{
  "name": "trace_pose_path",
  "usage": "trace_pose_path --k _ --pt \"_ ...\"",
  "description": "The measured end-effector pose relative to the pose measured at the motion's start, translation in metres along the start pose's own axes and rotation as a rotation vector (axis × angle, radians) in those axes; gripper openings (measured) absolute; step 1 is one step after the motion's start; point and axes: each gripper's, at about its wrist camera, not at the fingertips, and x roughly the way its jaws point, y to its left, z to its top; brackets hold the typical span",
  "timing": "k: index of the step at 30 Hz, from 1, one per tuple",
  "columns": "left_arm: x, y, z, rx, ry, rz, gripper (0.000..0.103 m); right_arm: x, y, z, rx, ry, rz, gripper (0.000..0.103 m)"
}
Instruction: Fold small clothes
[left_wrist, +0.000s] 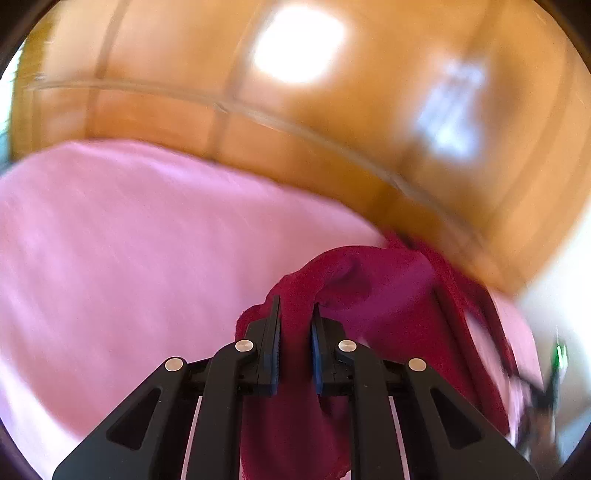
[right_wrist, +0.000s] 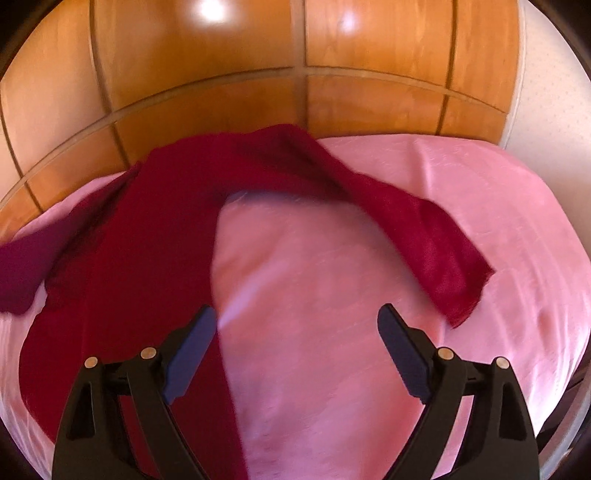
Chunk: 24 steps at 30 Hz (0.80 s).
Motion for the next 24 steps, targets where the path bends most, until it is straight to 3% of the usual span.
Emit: trace_pose_path --k 2,4,6,7,8,12,13,17,20,22,23,24 --pt "0.015 0.019 0.029 -0.080 -0.023 0.034 0.013 0.003 0.003 -0.003 -0.003 0.011 0.009 0.089" --pt "0.028 0.039 0.056 -0.148 -0.053 0.160 0.024 0.005 0.004 -0.004 0.002 0.022 0.026 0.089" --pt "0.027 0.045 0.065 -0.191 -0.094 0.196 0.064 0.005 0.002 -0.004 0.006 0.029 0.036 0.089" --pt "0.022 0.046 0.063 -0.222 -0.136 0.198 0.069 0.004 0.000 -0.005 0.013 0.040 0.059 0.089" --pt "0.021 0.043 0.060 -0.234 -0.150 0.163 0.070 0.005 -0.001 -0.005 0.022 0.048 0.080 0.089" --pt "0.032 0.014 0.015 -0.222 -0.005 -0.101 0.070 0.004 -0.008 -0.010 0.082 0.110 0.233 0.089" --pt "0.040 0.000 -0.006 -0.212 0.055 -0.188 0.070 0.004 -0.010 -0.014 0.104 0.130 0.279 0.089" --pt "0.072 -0.057 -0.088 -0.168 0.301 -0.394 0.070 -0.001 -0.020 -0.028 0.205 0.195 0.436 0.089" --pt "0.086 -0.102 -0.146 -0.130 0.448 -0.494 0.070 -0.007 -0.024 -0.041 0.232 0.249 0.527 0.089" --pt "0.089 -0.120 -0.170 -0.130 0.487 -0.519 0.070 -0.011 -0.024 -0.053 0.226 0.264 0.528 0.088" --pt "0.089 -0.128 -0.176 -0.113 0.483 -0.519 0.066 -0.010 -0.022 -0.057 0.222 0.274 0.524 0.085" --pt "0.088 -0.135 -0.179 -0.089 0.477 -0.517 0.045 -0.009 -0.020 -0.061 0.215 0.288 0.525 0.069"
